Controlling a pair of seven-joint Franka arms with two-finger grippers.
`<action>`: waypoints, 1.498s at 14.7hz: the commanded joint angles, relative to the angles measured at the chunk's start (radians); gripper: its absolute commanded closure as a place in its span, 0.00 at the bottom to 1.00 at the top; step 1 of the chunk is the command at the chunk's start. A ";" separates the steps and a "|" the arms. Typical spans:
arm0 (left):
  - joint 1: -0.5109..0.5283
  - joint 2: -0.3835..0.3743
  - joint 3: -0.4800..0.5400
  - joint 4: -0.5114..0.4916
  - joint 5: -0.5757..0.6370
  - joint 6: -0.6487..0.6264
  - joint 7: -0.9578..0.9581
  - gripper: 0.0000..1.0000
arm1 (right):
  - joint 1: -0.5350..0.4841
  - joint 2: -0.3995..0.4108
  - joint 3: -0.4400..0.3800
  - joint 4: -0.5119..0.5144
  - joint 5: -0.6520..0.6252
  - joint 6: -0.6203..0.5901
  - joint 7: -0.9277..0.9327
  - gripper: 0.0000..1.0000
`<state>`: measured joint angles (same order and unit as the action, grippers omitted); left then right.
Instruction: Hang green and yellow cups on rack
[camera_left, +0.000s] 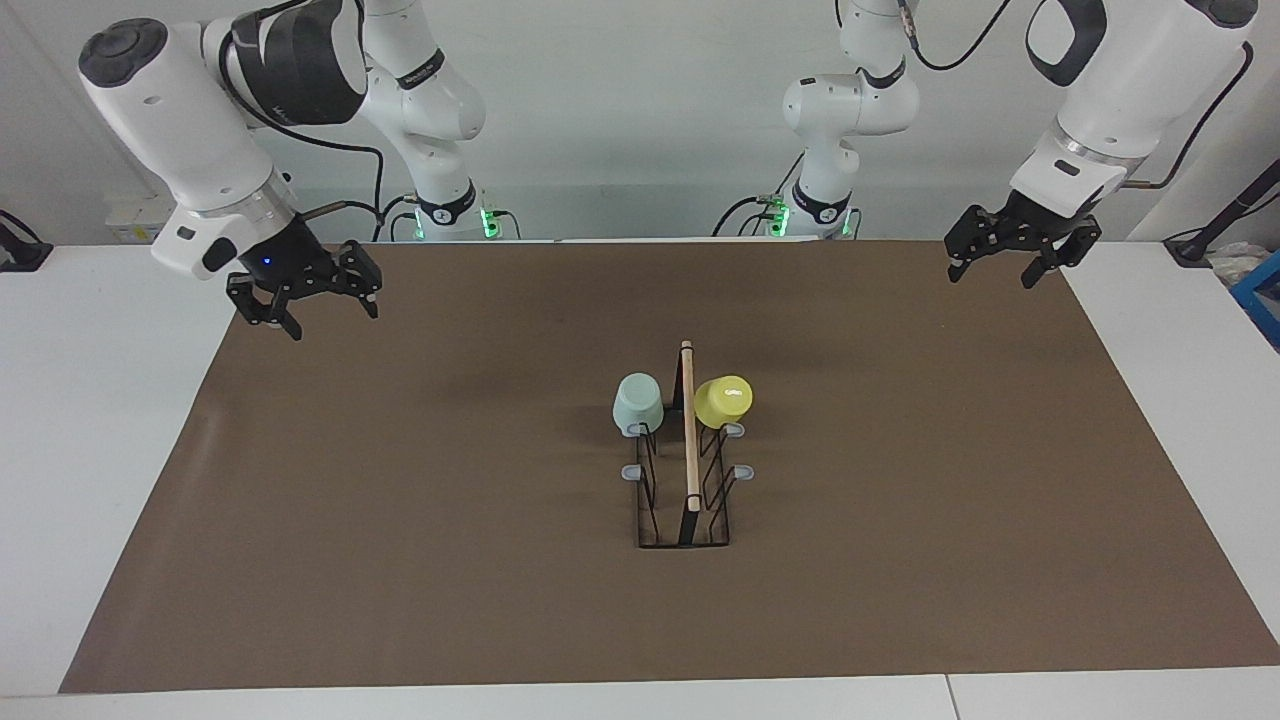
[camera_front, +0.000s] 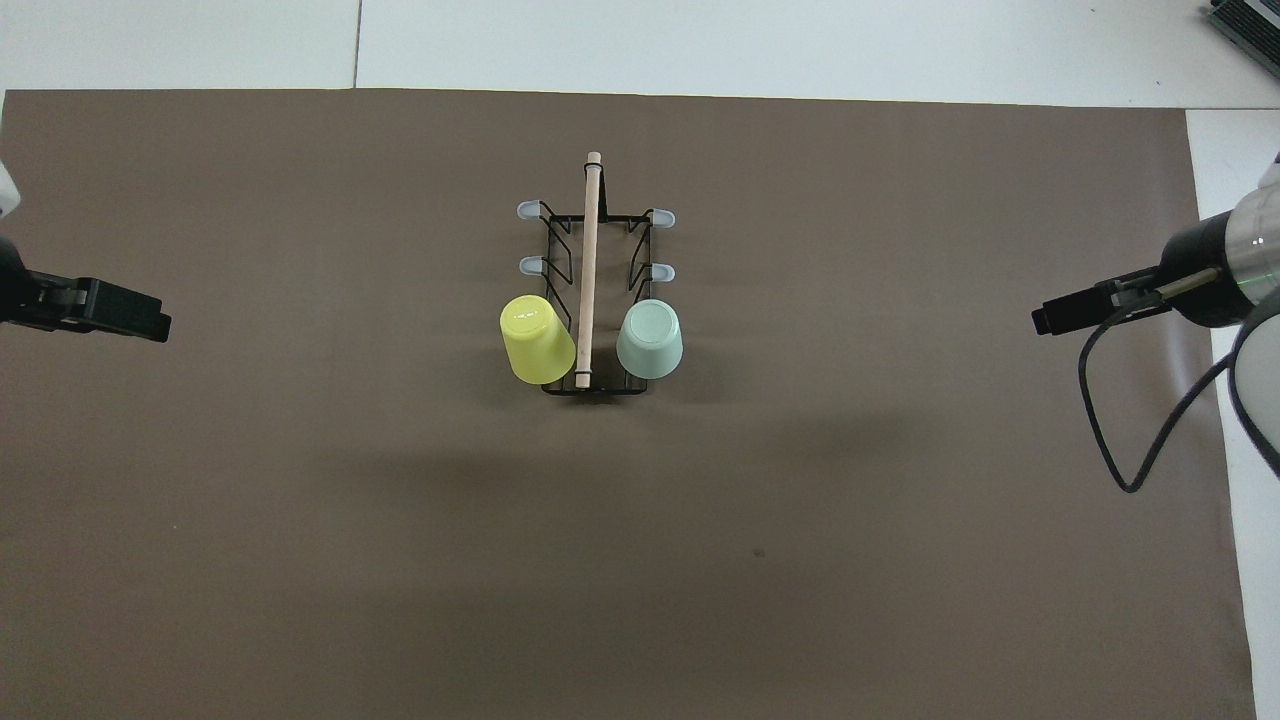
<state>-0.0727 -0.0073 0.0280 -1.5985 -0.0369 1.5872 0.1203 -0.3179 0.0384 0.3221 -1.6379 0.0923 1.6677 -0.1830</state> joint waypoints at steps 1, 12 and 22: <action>-0.013 -0.014 0.015 -0.014 -0.009 -0.006 0.004 0.00 | 0.008 0.020 0.012 0.067 -0.009 -0.083 0.089 0.00; -0.013 -0.016 0.015 -0.015 -0.009 -0.006 0.004 0.00 | 0.013 0.020 0.014 0.136 0.046 -0.163 0.229 0.00; -0.012 -0.016 0.015 -0.015 -0.009 -0.006 0.004 0.00 | 0.181 0.009 -0.164 0.136 0.034 -0.158 0.217 0.00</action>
<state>-0.0727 -0.0073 0.0280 -1.5985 -0.0369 1.5872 0.1203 -0.1497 0.0420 0.1683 -1.5179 0.1217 1.5179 0.0299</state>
